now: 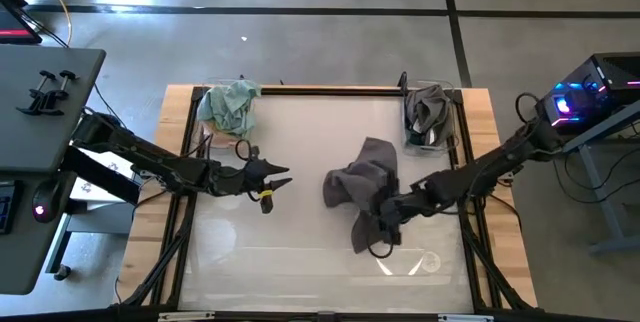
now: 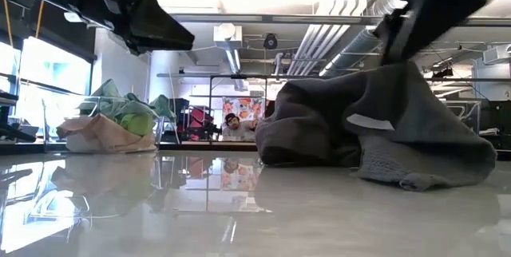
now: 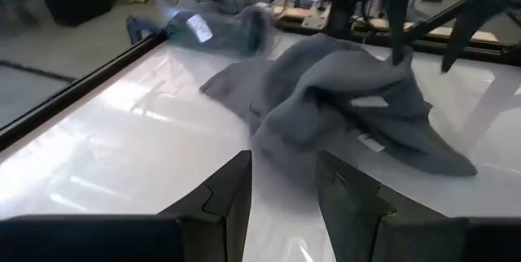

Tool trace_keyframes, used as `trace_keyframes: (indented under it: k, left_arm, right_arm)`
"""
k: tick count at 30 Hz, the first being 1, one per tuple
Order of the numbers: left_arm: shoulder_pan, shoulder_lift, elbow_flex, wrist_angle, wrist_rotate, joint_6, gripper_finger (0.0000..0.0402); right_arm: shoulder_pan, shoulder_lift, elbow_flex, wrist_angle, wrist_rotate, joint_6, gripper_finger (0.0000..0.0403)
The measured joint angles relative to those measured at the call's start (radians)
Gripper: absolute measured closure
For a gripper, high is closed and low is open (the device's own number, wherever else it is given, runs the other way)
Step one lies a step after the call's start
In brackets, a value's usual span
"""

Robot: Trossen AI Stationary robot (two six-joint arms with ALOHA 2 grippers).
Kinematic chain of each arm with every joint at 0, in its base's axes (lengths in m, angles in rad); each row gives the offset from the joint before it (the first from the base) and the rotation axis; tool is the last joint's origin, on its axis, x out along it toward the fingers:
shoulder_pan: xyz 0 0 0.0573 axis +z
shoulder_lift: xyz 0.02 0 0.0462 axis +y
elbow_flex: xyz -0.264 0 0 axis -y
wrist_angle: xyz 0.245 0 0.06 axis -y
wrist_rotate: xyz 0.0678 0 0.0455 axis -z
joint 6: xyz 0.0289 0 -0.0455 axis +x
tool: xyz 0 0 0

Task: Sort towels by color in basket
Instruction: Put the dark gray towel into the right transparent bin

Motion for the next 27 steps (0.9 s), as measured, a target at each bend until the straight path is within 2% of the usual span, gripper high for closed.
trace_keyframes:
  k: [4, 7, 9, 11, 14, 16, 19, 22, 27]
  left_arm:
    - [0.0, 0.046, 0.0, 0.106, 0.042, 0.063, 0.028]
    - [0.0, 0.073, 0.0, 0.167, 0.078, 0.105, 0.028]
    - [0.0, 0.089, 0.002, 0.201, 0.085, 0.116, 0.028]
    - [0.0, 0.095, 0.002, 0.2, 0.086, 0.117, 0.028]
    - [0.004, 0.102, 0.001, 0.194, 0.086, 0.117, 0.028]
    - [0.009, 0.105, 0.001, 0.2, 0.089, 0.117, 0.028]
    - [0.013, 0.108, 0.001, 0.193, 0.096, 0.116, 0.028]
    - [0.013, 0.107, 0.001, 0.196, 0.098, 0.115, 0.028]
    - [0.013, 0.107, 0.001, 0.194, 0.098, 0.116, 0.028]
  right_arm:
    - [-0.004, 0.021, -0.092, 0.266, 0.193, -0.112, 0.0169]
    - [-0.057, 0.028, -0.152, 0.369, 0.322, -0.14, 0.0169]
    - [-0.107, 0.028, -0.191, 0.377, 0.365, -0.125, 0.0169]
    - [-0.156, 0.028, -0.234, 0.36, 0.341, -0.09, 0.0169]
    - [-0.216, 0.029, -0.321, 0.394, 0.199, -0.071, 0.017]
    - [-0.234, 0.035, -0.395, 0.478, 0.133, -0.088, 0.0175]
    - [-0.246, 0.043, -0.496, 0.643, 0.119, -0.091, 0.0196]
    - [-0.249, 0.064, -0.573, 0.772, 0.127, -0.067, 0.024]
    - [-0.235, 0.1, -0.627, 0.869, 0.18, 0.072, 0.0342]
